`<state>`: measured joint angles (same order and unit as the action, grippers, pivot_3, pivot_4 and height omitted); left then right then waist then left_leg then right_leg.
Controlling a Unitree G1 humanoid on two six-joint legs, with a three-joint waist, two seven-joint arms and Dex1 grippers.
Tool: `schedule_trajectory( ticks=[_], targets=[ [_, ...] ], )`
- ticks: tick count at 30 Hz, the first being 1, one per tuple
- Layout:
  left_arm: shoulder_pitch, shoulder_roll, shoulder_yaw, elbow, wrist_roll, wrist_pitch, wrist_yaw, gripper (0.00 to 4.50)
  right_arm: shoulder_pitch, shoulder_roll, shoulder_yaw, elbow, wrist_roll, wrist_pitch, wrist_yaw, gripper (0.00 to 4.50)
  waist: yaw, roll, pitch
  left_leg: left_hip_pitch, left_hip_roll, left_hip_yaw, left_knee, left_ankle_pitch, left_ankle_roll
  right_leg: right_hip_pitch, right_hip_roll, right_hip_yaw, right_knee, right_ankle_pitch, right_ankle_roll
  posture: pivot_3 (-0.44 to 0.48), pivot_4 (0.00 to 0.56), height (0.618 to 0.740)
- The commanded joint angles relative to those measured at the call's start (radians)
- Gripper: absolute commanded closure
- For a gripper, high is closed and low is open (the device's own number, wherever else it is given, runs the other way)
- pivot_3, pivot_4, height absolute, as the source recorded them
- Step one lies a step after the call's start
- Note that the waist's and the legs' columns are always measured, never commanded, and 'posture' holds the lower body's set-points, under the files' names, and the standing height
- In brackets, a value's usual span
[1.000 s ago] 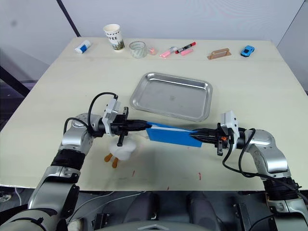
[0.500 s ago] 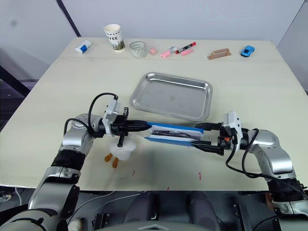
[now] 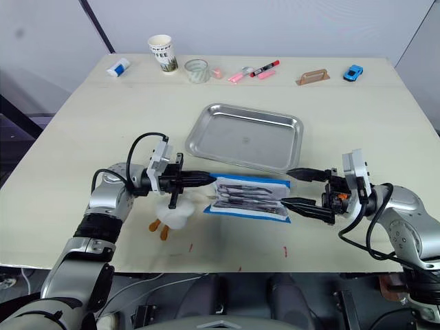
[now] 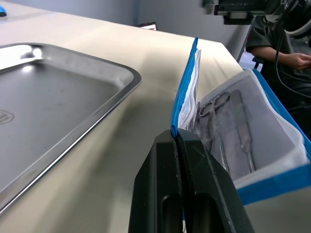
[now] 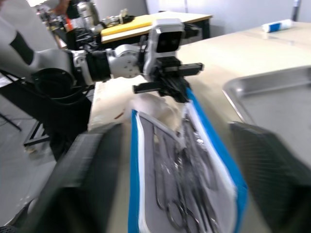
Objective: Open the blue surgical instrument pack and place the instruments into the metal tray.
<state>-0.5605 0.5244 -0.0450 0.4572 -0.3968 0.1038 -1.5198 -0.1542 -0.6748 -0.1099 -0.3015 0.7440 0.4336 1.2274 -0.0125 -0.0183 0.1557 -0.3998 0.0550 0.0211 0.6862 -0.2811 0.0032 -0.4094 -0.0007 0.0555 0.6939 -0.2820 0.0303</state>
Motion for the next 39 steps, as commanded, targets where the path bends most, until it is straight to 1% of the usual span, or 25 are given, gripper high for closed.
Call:
schedule_trajectory(
  ticks=[1, 3, 4, 5, 10, 18, 22, 29, 33, 39],
  targets=[
    [0.02, 0.006, -0.008, -0.028, 0.013, 0.013, 0.011, 4.5, 0.023, 0.0, 0.059, -0.011, -0.066, -0.041, 0.01, 2.6, 0.0, 0.0, 0.0, 0.0, 0.0, 0.0, 0.0, 0.0, 0.0, 0.0, 0.0, 0.0, 0.0, 0.0, 0.0, 0.0, 0.15, 0.725],
    [0.021, 0.004, -0.01, -0.032, 0.015, 0.014, 0.017, 4.5, 0.027, 0.007, 0.094, 0.005, -0.107, -0.064, 0.006, 3.69, 0.001, 0.0, 0.0, 0.0, 0.0, 0.0, 0.0, 0.0, 0.0, 0.0, 0.0, 0.0, 0.0, 0.0, 0.0, 0.0, 0.15, 0.725],
    [0.02, 0.003, -0.011, -0.033, 0.015, 0.014, 0.02, 4.5, 0.026, 0.012, 0.105, 0.013, -0.122, -0.069, -0.004, 4.17, 0.0, 0.0, 0.0, 0.0, 0.0, 0.0, 0.0, 0.0, 0.0, 0.0, 0.0, 0.0, 0.0, 0.0, 0.0, 0.0, 0.15, 0.725],
    [0.02, 0.002, -0.011, -0.035, 0.016, 0.015, 0.022, 4.5, 0.027, 0.015, 0.117, 0.021, -0.136, -0.075, -0.006, 4.43, 0.0, 0.0, 0.0, 0.0, 0.0, 0.0, 0.0, 0.0, 0.0, 0.0, 0.0, 0.0, 0.0, 0.0, 0.0, 0.0, 0.15, 0.725],
    [0.01, 0.002, -0.014, -0.025, 0.025, 0.007, 0.034, 4.5, 0.046, 0.01, 0.189, 0.071, -0.232, -0.107, -0.004, 4.43, 0.001, 0.0, 0.0, 0.0, 0.0, 0.0, 0.0, 0.0, 0.0, 0.0, 0.0, 0.0, 0.0, 0.0, 0.0, 0.0, 0.15, 0.725],
    [-0.077, -0.017, -0.041, 0.119, 0.1, -0.079, 0.042, 4.5, 0.075, -0.007, 0.244, 0.173, -0.349, -0.19, 0.01, 4.43, 0.001, 0.0, 0.0, 0.0, -0.001, 0.001, 0.0, 0.0, 0.0, 0.0, 0.0, 0.0, 0.0, 0.0, 0.0, 0.0, 0.15, 0.725],
    [-0.142, -0.042, -0.067, 0.251, 0.174, -0.162, 0.086, 4.5, 0.073, 0.005, 0.258, 0.198, -0.364, -0.209, 0.007, 4.43, 0.001, -0.001, 0.0, 0.0, -0.001, 0.001, 0.0, 0.0, 0.0, 0.0, 0.0, -0.001, 0.0, 0.0, 0.0, 0.0, 0.15, 0.725],
    [-0.241, -0.098, -0.071, 0.451, 0.249, -0.275, 0.124, 4.5, 0.069, 0.014, 0.262, 0.222, -0.384, -0.232, 0.01, 4.43, 0.0, -0.001, 0.0, 0.0, -0.001, 0.002, 0.0, 0.0, 0.0, 0.0, 0.001, -0.001, 0.0, 0.0, 0.0, 0.0, 0.15, 0.725],
    [-0.276, -0.12, -0.068, 0.521, 0.279, -0.309, 0.149, 4.5, 0.067, 0.015, 0.265, 0.233, -0.394, -0.245, 0.011, 4.43, 0.002, -0.001, -0.001, 0.0, -0.001, 0.002, 0.001, 0.0, 0.0, 0.0, 0.001, -0.001, 0.0, 0.0, 0.0, 0.0, 0.15, 0.725],
    [-0.319, -0.146, -0.058, 0.582, 0.305, -0.293, 0.207, 4.5, 0.071, 0.02, 0.27, 0.234, -0.399, -0.253, 0.005, 4.43, 0.004, -0.001, -0.001, 0.0, -0.001, 0.002, 0.001, 0.0, 0.0, 0.001, 0.0, -0.002, 0.0, 0.0, 0.0, 0.0, 0.15, 0.725]
  ],
)
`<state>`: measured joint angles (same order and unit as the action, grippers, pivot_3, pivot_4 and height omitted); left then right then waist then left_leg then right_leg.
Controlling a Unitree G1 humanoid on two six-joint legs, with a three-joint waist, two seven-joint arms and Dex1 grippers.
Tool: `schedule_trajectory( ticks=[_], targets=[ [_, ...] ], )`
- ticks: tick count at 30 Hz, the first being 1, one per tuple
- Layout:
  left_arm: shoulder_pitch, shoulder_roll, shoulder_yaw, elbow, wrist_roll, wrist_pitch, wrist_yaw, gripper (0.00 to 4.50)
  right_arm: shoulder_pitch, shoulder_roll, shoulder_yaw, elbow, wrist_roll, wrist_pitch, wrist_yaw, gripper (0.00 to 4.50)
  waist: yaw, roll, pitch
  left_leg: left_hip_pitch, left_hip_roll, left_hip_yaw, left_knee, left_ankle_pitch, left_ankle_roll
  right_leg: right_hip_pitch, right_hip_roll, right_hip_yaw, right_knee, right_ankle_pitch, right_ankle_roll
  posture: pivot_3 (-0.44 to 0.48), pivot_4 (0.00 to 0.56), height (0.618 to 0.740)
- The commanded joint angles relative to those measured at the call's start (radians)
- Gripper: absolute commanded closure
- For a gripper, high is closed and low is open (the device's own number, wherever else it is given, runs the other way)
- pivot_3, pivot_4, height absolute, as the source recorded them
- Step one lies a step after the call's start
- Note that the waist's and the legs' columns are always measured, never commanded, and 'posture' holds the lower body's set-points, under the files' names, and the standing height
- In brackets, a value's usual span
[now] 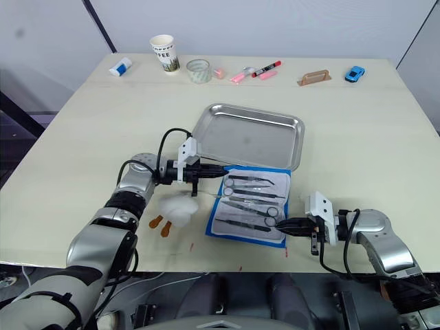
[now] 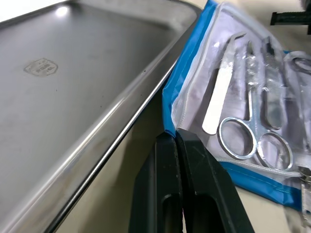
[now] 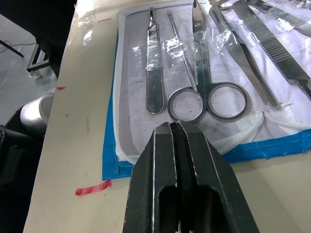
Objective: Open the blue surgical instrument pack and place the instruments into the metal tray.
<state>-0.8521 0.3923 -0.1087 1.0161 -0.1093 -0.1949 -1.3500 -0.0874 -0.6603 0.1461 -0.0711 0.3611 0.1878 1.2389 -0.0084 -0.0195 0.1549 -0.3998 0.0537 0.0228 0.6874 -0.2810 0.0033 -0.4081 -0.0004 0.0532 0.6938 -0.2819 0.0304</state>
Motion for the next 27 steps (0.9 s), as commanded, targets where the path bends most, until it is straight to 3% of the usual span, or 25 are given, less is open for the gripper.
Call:
schedule_trajectory(
  ticks=[1, 9, 27],
  targets=[
    [-0.031, -0.018, 0.008, 0.027, 0.018, 0.015, 0.044, 4.5, 0.005, 0.006, 0.015, 0.003, -0.017, -0.008, -0.007, 4.43, 0.0, 0.0, 0.0, 0.0, 0.0, 0.0, 0.0, 0.0, 0.0, 0.0, 0.0, 0.0, 0.0, 0.0, 0.0, 0.0, 0.15, 0.725],
    [-0.023, 0.003, -0.033, -0.006, 0.073, 0.111, 0.049, 4.5, 0.012, 0.004, 0.017, 0.004, -0.023, -0.018, -0.011, 4.43, 0.0, 0.0, 0.0, 0.001, 0.0, 0.0, 0.0, 0.0, 0.0, 0.001, 0.0, 0.0, 0.0, 0.0, 0.0, 0.0, 0.15, 0.725],
    [0.127, 0.077, 0.006, -0.316, -0.021, 0.315, 0.029, 4.5, 0.003, -0.003, 0.013, 0.041, -0.04, -0.057, -0.01, 4.43, -0.007, 0.0, 0.0, 0.001, 0.001, -0.001, 0.0, 0.0, 0.0, 0.001, 0.0, 0.0, 0.0, 0.0, 0.0, 0.0, 0.15, 0.725]
  ],
)
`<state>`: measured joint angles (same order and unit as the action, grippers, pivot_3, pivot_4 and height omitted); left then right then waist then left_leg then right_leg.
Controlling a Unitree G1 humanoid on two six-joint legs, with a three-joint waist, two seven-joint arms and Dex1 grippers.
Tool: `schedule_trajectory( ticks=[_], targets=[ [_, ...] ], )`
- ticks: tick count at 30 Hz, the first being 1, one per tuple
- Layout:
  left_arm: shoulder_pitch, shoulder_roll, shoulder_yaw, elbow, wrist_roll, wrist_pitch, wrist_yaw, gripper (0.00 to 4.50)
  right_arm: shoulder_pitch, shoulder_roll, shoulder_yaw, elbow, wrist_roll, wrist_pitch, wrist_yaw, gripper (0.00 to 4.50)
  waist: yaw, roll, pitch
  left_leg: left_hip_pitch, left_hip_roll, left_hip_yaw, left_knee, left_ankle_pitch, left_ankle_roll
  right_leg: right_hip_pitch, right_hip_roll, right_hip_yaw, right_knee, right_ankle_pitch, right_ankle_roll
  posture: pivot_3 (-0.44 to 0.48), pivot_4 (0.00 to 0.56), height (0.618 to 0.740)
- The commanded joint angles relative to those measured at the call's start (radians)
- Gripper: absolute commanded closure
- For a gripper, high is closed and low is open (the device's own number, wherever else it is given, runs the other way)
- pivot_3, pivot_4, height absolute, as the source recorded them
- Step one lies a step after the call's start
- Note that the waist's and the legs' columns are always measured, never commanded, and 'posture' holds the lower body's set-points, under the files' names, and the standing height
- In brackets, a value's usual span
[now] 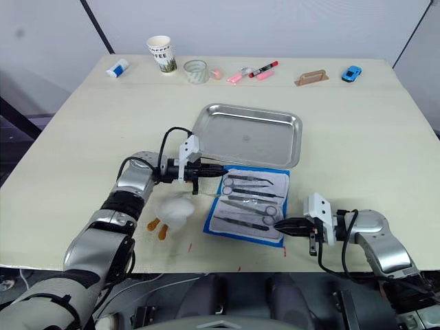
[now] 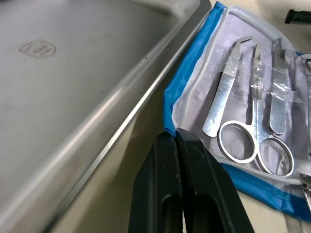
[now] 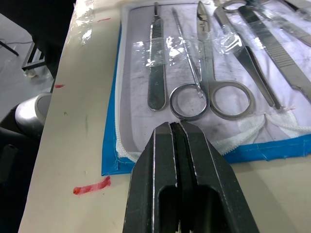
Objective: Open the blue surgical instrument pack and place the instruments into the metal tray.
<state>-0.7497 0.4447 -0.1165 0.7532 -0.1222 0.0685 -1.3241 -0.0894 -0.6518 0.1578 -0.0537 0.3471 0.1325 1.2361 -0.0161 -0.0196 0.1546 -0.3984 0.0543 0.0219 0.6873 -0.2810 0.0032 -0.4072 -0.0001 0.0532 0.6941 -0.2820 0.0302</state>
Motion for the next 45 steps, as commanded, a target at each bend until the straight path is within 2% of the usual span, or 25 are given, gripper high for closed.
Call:
schedule_trajectory(
  ticks=[1, 6, 17, 18, 21, 22, 23, 24, 26, 29, 33, 34, 36, 42, 43, 45],
  targets=[
    [0.032, 0.029, 0.013, -0.072, -0.011, 0.064, 0.009, 4.5, 0.005, -0.013, 0.001, 0.025, -0.027, -0.004, -0.007, 4.43, 0.001, 0.0, 0.0, 0.0, 0.0, 0.0, 0.0, 0.0, 0.0, 0.0, 0.0, 0.0, 0.0, 0.0, 0.0, 0.0, 0.15, 0.725],
    [0.062, 0.039, 0.008, -0.128, -0.021, 0.098, 0.035, 4.5, -0.001, -0.021, -0.003, 0.03, -0.024, -0.008, 0.001, 4.43, 0.002, 0.0, 0.0, 0.0, 0.0, 0.0, 0.0, 0.0, 0.0, 0.0, 0.0, 0.0, 0.0, 0.0, 0.0, 0.0, 0.15, 0.725],
    [0.054, 0.025, 0.006, -0.096, -0.021, 0.078, 0.052, 4.5, 0.005, -0.021, -0.002, 0.02, -0.026, -0.003, -0.003, 4.43, 0.003, 0.0, 0.0, 0.0, 0.0, 0.0, 0.0, 0.0, 0.0, 0.0, 0.0, 0.0, 0.0, 0.0, 0.0, 0.0, 0.15, 0.725],
    [0.053, 0.026, 0.007, -0.094, -0.022, 0.075, 0.049, 3.93, 0.005, -0.021, -0.003, 0.02, -0.026, -0.003, -0.004, 4.5, 0.003, 0.0, 0.0, 0.0, 0.0, 0.0, 0.0, 0.0, 0.0, 0.0, 0.0, 0.0, 0.0, 0.0, 0.0, 0.0, 0.15, 0.725],
    [0.053, 0.033, 0.009, -0.081, -0.018, 0.046, 0.05, 2.96, 0.005, -0.019, -0.002, 0.019, -0.027, -0.001, -0.008, 4.5, 0.003, 0.0, 0.0, 0.0, 0.0, 0.0, 0.0, 0.0, 0.0, 0.0, 0.0, 0.0, 0.0, 0.0, 0.0, 0.0, 0.15, 0.725],
    [0.052, 0.034, 0.011, -0.078, -0.019, 0.04, 0.052, 2.41, 0.005, -0.018, -0.002, 0.019, -0.027, -0.001, -0.009, 4.5, 0.004, 0.0, 0.0, 0.0, 0.0, 0.0, 0.0, 0.0, 0.0, 0.0, 0.0, 0.0, 0.0, 0.0, 0.0, 0.0, 0.15, 0.725],
    [0.052, 0.035, 0.013, -0.076, -0.021, 0.033, 0.052, 2.35, 0.005, -0.018, -0.001, 0.019, -0.028, -0.002, -0.01, 4.5, 0.004, 0.0, 0.0, 0.0, 0.0, 0.0, 0.0, 0.0, 0.0, 0.0, 0.0, 0.0, 0.0, 0.0, 0.0, 0.0, 0.15, 0.725],
    [0.051, 0.034, 0.016, -0.073, -0.021, 0.012, 0.058, 1.81, 0.004, -0.018, -0.001, 0.018, -0.028, -0.002, -0.011, 4.5, 0.004, 0.0, 0.0, 0.0, 0.0, 0.0, 0.0, 0.0, 0.0, 0.0, 0.0, 0.0, 0.0, 0.0, 0.0, 0.0, 0.15, 0.725],
    [0.056, 0.037, 0.021, -0.083, -0.035, 0.002, 0.039, 1.24, 0.001, -0.015, -0.006, 0.01, -0.013, 0.01, -0.01, 4.5, 0.004, 0.0, 0.0, 0.0, 0.0, 0.0, 0.0, 0.0, 0.0, 0.0, 0.0, 0.0, 0.0, 0.0, 0.0, 0.0, 0.15, 0.725],
    [0.062, 0.042, 0.026, -0.093, -0.047, 0.0, 0.023, 0.08, -0.008, -0.004, -0.024, -0.002, 0.013, 0.031, -0.02, 4.5, 0.004, 0.0, 0.0, 0.0, 0.0, 0.0, 0.0, 0.0, 0.0, 0.0, 0.0, 0.0, 0.0, 0.0, 0.0, 0.0, 0.15, 0.725],
    [0.069, 0.05, 0.031, -0.088, -0.053, -0.018, 0.012, 0.08, -0.003, -0.018, -0.035, -0.053, 0.066, 0.075, 0.007, 4.5, 0.004, 0.0, 0.0, 0.0, 0.0, 0.0, 0.0, 0.0, 0.0, 0.0, 0.0, 0.0, 0.0, 0.0, 0.0, 0.0, 0.15, 0.725],
    [0.07, 0.051, 0.035, -0.09, -0.056, -0.02, 0.009, 0.0, 0.003, -0.025, -0.036, -0.066, 0.073, 0.082, 0.015, 3.87, 0.004, 0.0, 0.0, 0.0, 0.0, 0.0, 0.0, 0.0, 0.0, 0.0, 0.0, 0.0, 0.0, 0.0, 0.0, 0.0, 0.15, 0.725],
    [0.072, 0.053, 0.042, -0.099, -0.064, -0.021, 0.005, 0.0, 0.011, -0.028, -0.043, -0.081, 0.075, 0.061, 0.022, 3.36, 0.004, 0.0, 0.0, 0.0, 0.0, 0.0, 0.0, 0.0, 0.0, 0.0, 0.0, 0.0, 0.0, 0.0, 0.0, 0.0, 0.15, 0.725],
    [0.075, 0.071, 0.068, -0.132, -0.088, -0.02, -0.009, 0.0, 0.042, -0.045, -0.088, -0.11, 0.09, 0.006, 0.029, 0.52, 0.004, 0.0, 0.0, -0.001, 0.0, 0.0, 0.0, 0.0, 0.0, 0.0, 0.0, 0.0, 0.0, 0.0, 0.0, 0.0, 0.15, 0.725],
    [0.077, 0.076, 0.073, -0.14, -0.095, -0.021, -0.016, 0.0, 0.047, -0.048, -0.096, -0.116, 0.094, 0.001, 0.03, 0.17, 0.004, 0.0, 0.0, -0.001, 0.0, 0.0, 0.0, 0.0, 0.0, 0.0, 0.0, 0.0, 0.0, 0.0, 0.0, 0.0, 0.15, 0.725],
    [0.086, 0.087, 0.083, -0.161, -0.115, -0.025, -0.038, 0.0, 0.061, -0.058, -0.111, -0.128, 0.102, -0.004, 0.035, 0.17, 0.004, 0.0, 0.0, -0.001, 0.0, 0.0, 0.0, 0.0, 0.0, 0.0, -0.001, 0.0, 0.0, 0.0, 0.0, 0.0, 0.15, 0.725]
  ],
)
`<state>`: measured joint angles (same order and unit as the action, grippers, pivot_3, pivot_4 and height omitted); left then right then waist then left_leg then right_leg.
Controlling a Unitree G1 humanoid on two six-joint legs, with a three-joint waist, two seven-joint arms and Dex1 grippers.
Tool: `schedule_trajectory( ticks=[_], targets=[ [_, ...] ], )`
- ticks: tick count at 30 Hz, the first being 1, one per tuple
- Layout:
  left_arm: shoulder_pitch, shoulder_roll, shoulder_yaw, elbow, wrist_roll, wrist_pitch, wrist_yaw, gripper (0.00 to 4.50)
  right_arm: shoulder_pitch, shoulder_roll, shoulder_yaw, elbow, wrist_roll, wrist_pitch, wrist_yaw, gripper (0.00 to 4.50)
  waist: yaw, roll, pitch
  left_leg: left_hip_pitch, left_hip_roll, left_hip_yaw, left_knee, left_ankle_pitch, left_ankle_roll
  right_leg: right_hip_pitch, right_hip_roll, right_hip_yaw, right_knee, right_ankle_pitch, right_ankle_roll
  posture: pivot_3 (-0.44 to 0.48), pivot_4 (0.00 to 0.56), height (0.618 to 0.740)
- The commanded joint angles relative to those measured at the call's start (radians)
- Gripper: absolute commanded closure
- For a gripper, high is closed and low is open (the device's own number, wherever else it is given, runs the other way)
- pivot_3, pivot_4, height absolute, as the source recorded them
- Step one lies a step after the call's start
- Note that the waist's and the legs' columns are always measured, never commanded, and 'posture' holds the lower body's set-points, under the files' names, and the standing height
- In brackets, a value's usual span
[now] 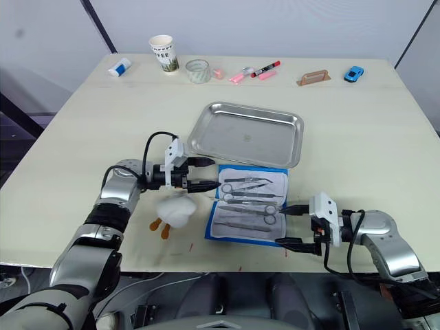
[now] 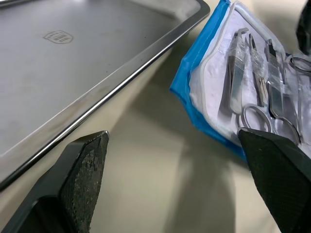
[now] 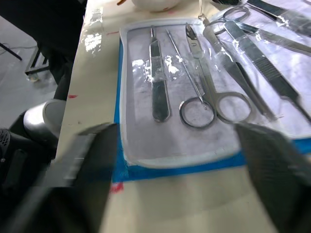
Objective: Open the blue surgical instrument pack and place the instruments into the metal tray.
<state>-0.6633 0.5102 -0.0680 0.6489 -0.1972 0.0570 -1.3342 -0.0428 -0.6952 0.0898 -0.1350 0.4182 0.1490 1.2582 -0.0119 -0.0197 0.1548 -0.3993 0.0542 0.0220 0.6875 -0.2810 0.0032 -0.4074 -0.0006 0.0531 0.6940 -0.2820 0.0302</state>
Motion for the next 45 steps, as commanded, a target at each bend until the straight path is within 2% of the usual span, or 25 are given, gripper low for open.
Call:
schedule_trajectory(
  ticks=[1, 9, 14, 22, 26, 31, 35, 45],
  targets=[
    [0.003, 0.026, 0.04, -0.065, -0.048, -0.012, -0.035, 0.0, 0.021, -0.018, -0.05, -0.051, 0.035, -0.024, 0.014, 0.17, 0.0, 0.0, 0.0, 0.0, 0.0, 0.0, 0.0, 0.0, 0.0, 0.0, 0.0, 0.0, 0.0, 0.0, 0.0, 0.0, 0.15, 0.725],
    [0.09, 0.09, 0.098, -0.233, -0.198, 0.027, -0.204, 0.0, 0.07, -0.028, -0.155, -0.132, 0.13, 0.006, -0.009, 0.17, -0.002, 0.0, 0.0, 0.0, 0.001, -0.001, 0.0, 0.0, 0.0, 0.0, 0.0, 0.0, 0.0, 0.0, 0.0, 0.0, 0.15, 0.725],
    [0.165, 0.127, 0.101, -0.364, -0.272, 0.016, -0.271, 0.0, 0.028, 0.0, -0.143, -0.126, 0.12, 0.022, -0.06, 0.17, 0.0, 0.0, 0.0, 0.0, 0.001, -0.001, 0.0, 0.0, 0.0, 0.0, 0.0, 0.0, 0.0, 0.0, 0.0, 0.0, 0.15, 0.725],
    [0.205, 0.248, 0.031, -0.458, -0.4, -0.017, -0.28, 0.0, -0.059, 0.056, -0.066, -0.035, 0.022, -0.04, -0.084, 0.17, 0.001, 0.001, 0.001, 0.0, 0.001, -0.001, 0.0, 0.0, 0.0, -0.001, 0.0, 0.001, 0.0, 0.0, 0.0, 0.0, 0.15, 0.725],
    [0.216, 0.346, -0.02, -0.523, -0.472, -0.02, -0.28, 0.0, -0.099, 0.083, -0.025, 0.015, -0.028, -0.083, -0.083, 0.17, 0.0, 0.0, 0.001, 0.0, 0.001, 0.0, 0.0, 0.0, 0.0, -0.001, 0.0, 0.001, 0.0, 0.0, 0.0, 0.0, 0.15, 0.725],
    [0.208, 0.427, -0.086, -0.547, -0.508, -0.073, -0.28, 0.0, -0.127, 0.099, 0.003, 0.086, -0.073, -0.146, -0.07, 0.17, 0.001, 0.001, 0.002, 0.0, 0.001, 0.0, -0.001, 0.0, 0.0, -0.001, 0.0, 0.002, 0.0, 0.0, 0.0, 0.0, 0.15, 0.725],
    [0.199, 0.461, -0.117, -0.577, -0.541, -0.069, -0.28, 0.0, -0.159, 0.108, 0.018, 0.146, -0.089, -0.178, -0.051, 0.17, 0.001, 0.001, 0.002, 0.0, 0.001, 0.001, 0.0, 0.0, 0.0, -0.001, 0.0, 0.001, 0.0, 0.0, 0.0, 0.0, 0.15, 0.725],
    [0.208, 0.464, -0.12, -0.594, -0.556, -0.058, -0.28, 0.0, -0.193, 0.111, 0.05, 0.283, -0.136, -0.225, -0.005, 0.17, 0.001, 0.001, 0.002, 0.0, 0.001, 0.001, 0.0, 0.0, 0.0, -0.002, 0.0, 0.002, 0.0, 0.0, -0.001, 0.0, 0.15, 0.725]
  ],
)
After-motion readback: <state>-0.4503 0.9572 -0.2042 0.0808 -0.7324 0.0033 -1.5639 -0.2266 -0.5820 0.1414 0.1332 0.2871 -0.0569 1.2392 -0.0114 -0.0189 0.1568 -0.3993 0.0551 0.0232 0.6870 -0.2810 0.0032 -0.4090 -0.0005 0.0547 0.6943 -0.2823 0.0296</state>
